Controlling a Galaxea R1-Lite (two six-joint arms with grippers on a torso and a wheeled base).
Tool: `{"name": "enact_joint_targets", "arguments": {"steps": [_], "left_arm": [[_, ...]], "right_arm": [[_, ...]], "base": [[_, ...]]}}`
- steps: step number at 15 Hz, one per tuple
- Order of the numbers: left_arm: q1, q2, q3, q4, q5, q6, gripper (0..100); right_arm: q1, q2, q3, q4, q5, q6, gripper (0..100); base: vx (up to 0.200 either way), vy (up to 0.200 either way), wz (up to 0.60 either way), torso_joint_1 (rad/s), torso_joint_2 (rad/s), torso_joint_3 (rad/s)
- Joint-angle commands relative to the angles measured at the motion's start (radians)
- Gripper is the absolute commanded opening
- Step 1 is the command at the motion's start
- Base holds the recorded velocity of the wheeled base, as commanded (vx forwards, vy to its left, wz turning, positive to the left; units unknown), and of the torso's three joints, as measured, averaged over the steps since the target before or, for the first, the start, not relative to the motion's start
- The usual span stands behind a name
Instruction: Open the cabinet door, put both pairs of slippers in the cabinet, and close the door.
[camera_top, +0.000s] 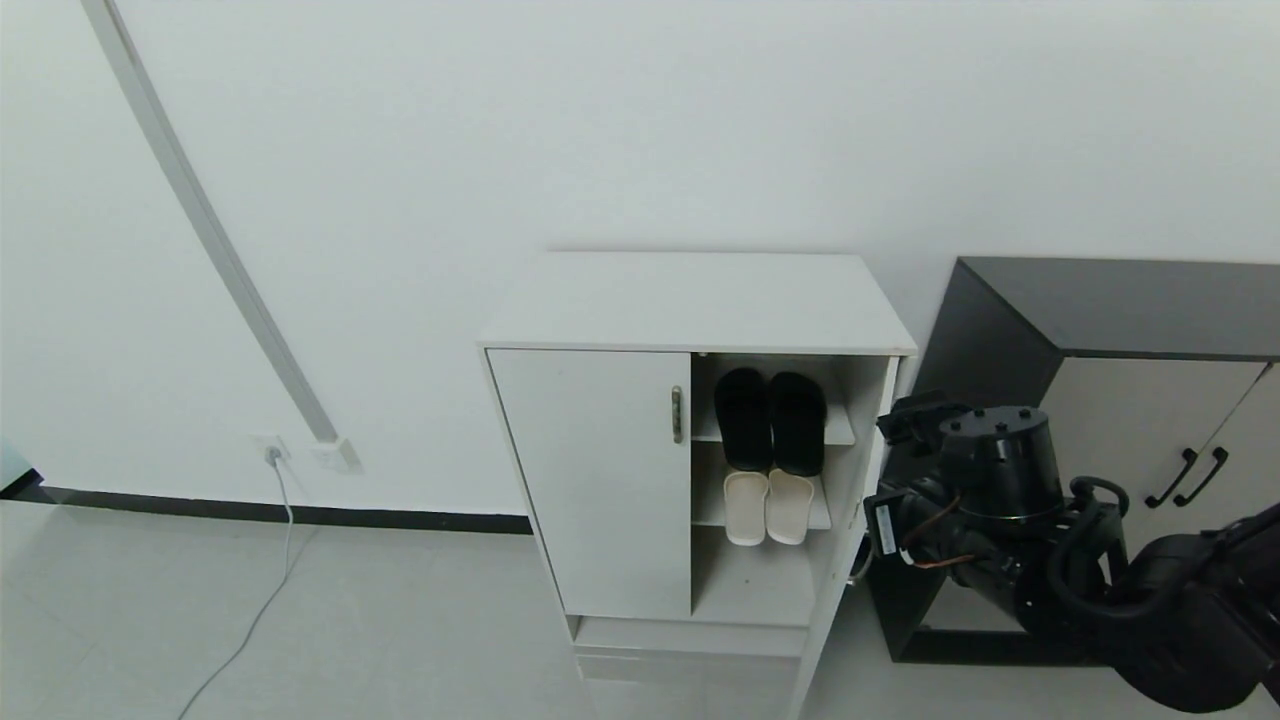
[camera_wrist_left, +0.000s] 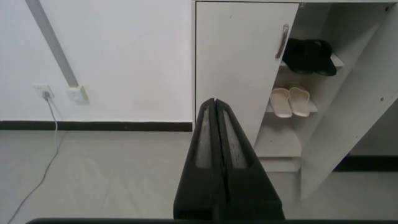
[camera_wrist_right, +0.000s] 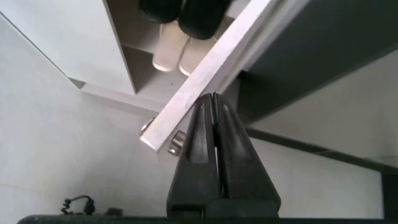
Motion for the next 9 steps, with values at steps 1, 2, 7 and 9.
{"name": "enact_joint_targets", "arguments": {"steps": [1,2,7,9], "left_arm": [[0.0,0.001,-0.001,0.0,0.0,-0.001,0],[0.0,0.001,0.0,0.0,0.0,-0.001,0],[0.0,0.001,-0.001,0.0,0.0,-0.001,0],[0.0,0.001,0.0,0.0,0.0,-0.001,0]], "right_arm": [[0.005,0.066,-0.011,-0.046,0.003,0.001,0],[0.005,0.089,-0.022,-0.072,0.003,0.001,0],[0.013,0.192,-0.122,-0.129,0.04,0.029,0],[0.012,0.226,-0.174,-0.13,0.057,0.031,0]], "base": [[0.0,0.0,0.0,0.0,0.0,0.0],[0.0,0.0,0.0,0.0,0.0,0.0],[0.0,0.0,0.0,0.0,0.0,0.0],[0.0,0.0,0.0,0.0,0.0,0.0]]}}
